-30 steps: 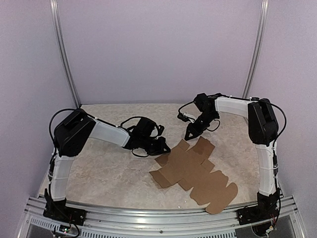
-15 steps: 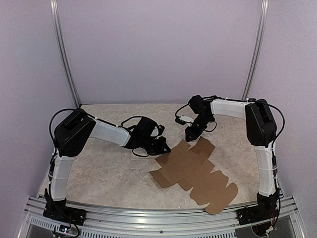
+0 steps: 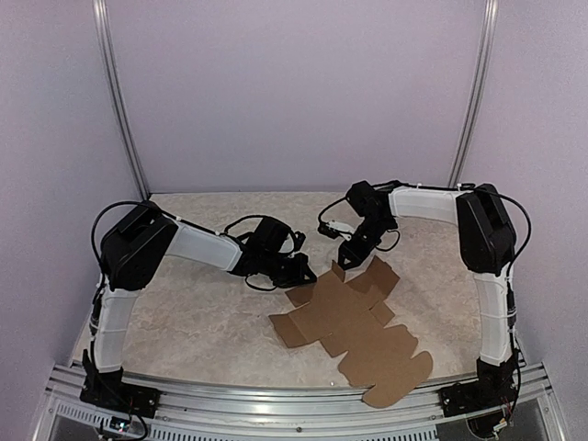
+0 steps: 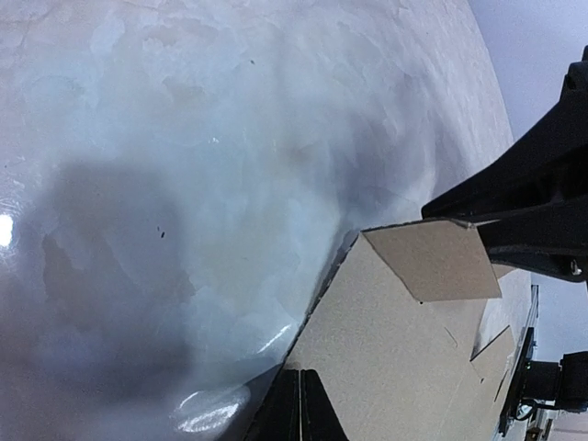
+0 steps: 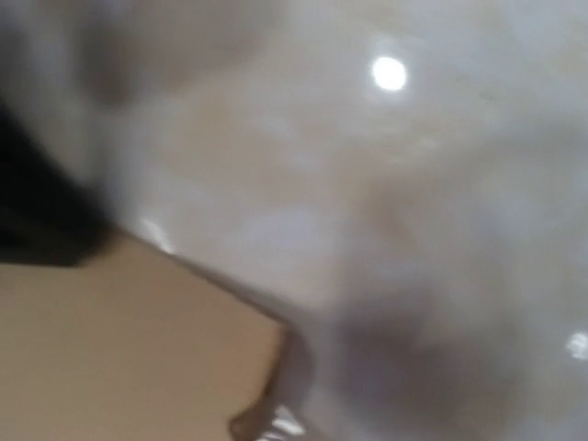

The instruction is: Fold the paper box

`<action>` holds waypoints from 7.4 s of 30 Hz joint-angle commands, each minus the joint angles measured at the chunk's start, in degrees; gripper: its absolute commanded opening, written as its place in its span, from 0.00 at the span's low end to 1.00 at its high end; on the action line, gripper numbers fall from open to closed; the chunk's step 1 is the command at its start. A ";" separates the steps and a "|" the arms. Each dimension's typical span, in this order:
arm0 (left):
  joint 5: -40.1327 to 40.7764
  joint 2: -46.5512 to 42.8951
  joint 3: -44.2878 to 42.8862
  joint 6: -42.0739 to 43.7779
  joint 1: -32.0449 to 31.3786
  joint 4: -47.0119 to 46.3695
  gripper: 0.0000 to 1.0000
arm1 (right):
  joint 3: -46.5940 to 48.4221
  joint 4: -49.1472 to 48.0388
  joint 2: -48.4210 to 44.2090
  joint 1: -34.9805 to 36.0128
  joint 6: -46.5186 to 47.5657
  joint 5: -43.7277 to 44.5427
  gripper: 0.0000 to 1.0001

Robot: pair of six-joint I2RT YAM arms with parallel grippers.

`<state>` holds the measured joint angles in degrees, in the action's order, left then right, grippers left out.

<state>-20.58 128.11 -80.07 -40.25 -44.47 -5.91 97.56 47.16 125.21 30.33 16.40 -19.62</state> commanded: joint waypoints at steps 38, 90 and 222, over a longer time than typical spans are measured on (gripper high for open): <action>0.58 2.74 1.25 0.00 -0.88 4.33 0.02 | -2.89 1.01 6.33 1.33 -1.49 -17.35 0.11; 13.00 -15.62 8.92 8.50 -2.33 16.50 0.01 | -5.64 -0.82 12.93 1.06 -2.24 -11.15 0.12; 14.62 -6.41 -3.84 15.34 -6.24 22.29 0.00 | -5.87 -0.67 13.90 -0.27 -2.12 -11.05 0.12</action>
<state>-2.83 119.26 -82.26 -25.21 -50.02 18.61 95.66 44.25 131.72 29.87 14.04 -43.57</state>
